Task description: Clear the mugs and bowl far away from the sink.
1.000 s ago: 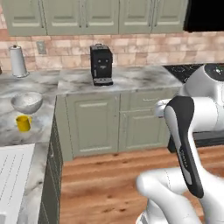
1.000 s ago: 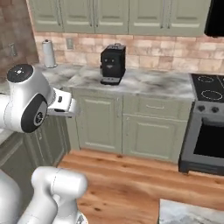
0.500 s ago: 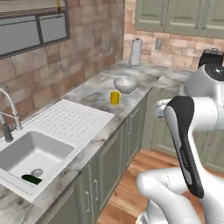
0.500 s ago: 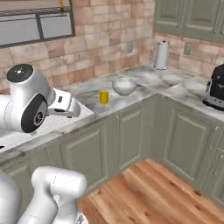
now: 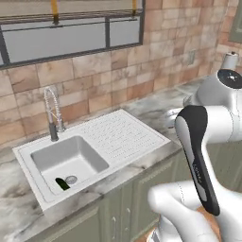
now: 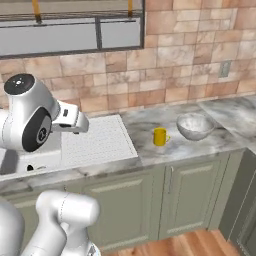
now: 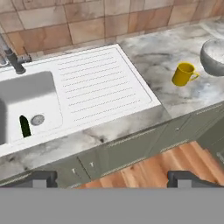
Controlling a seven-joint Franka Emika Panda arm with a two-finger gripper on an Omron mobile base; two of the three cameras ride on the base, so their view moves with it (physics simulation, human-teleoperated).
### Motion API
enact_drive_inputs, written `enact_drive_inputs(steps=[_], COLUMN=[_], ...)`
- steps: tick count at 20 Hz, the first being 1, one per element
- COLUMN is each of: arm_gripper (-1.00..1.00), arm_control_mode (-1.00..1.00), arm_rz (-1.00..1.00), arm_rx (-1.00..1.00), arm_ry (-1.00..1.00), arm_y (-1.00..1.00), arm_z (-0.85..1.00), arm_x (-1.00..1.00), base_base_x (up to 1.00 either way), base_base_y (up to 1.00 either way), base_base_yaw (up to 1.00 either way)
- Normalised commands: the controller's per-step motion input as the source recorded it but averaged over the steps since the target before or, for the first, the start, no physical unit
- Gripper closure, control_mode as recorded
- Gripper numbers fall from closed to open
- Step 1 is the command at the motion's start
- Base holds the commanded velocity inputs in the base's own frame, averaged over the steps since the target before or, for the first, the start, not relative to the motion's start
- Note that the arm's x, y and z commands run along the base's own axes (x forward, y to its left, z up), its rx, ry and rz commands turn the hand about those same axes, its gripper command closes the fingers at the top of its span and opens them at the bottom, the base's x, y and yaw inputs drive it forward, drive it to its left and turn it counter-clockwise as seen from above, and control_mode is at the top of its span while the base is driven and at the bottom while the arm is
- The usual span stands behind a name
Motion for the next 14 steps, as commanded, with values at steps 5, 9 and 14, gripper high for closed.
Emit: enact_drive_inputs(steps=[5, 9, 14], arm_gripper=[-1.00, -1.00, -1.00], arm_control_mode=[1.00, 1.00, 1.00], arm_rz=[0.00, 0.00, 0.00], arm_rx=[0.00, 0.00, 0.00], arm_ry=[0.00, 0.00, 0.00], arm_y=[0.00, 0.00, 0.00], arm_z=[0.00, 0.00, 0.00], arm_x=[0.00, 0.00, 0.00], base_base_x=[0.63, 0.58, 0.54], base_base_y=[-1.00, -0.81, -0.59], base_base_yaw=[0.06, -0.18, -0.09])
